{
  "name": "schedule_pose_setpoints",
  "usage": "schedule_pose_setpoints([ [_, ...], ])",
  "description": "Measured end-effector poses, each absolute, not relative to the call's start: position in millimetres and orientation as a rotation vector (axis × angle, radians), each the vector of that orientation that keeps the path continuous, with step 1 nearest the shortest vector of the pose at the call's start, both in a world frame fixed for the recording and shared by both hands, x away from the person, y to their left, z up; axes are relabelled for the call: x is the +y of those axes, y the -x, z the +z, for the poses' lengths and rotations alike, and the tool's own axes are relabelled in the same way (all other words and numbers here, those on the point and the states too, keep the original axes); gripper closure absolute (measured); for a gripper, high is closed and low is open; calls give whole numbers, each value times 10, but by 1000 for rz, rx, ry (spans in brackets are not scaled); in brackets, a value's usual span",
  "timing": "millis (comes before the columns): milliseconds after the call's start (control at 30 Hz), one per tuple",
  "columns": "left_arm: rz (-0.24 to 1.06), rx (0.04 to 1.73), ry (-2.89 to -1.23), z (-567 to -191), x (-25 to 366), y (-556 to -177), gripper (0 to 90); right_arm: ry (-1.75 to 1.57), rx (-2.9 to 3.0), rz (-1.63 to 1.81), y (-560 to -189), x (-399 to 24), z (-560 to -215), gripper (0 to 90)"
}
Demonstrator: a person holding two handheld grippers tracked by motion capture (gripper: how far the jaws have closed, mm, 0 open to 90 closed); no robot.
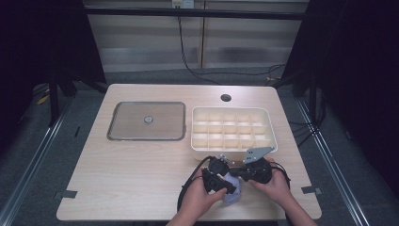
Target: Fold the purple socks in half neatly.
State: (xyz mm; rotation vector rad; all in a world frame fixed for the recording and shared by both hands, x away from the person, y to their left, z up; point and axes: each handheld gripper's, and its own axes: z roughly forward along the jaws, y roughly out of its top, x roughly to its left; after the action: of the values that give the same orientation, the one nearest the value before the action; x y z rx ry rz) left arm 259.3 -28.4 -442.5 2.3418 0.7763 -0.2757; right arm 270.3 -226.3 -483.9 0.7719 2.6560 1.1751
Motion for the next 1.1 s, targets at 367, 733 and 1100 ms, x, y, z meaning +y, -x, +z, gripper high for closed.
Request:
schedule_pose_setpoints([
  [367,-121,815,-2361,-4527,158,-2776,590,-840,2644,1153,-2688,-2314,-4730,838],
  [733,-75,820,-2355,-4636,444,-2796,448,-889,2607,1177,-2585,-2320,-4634,769],
  [1100,8,805,-2343,-4764,550,-2708,422,-961,2592,1156,-2419,-2332,-4637,595],
])
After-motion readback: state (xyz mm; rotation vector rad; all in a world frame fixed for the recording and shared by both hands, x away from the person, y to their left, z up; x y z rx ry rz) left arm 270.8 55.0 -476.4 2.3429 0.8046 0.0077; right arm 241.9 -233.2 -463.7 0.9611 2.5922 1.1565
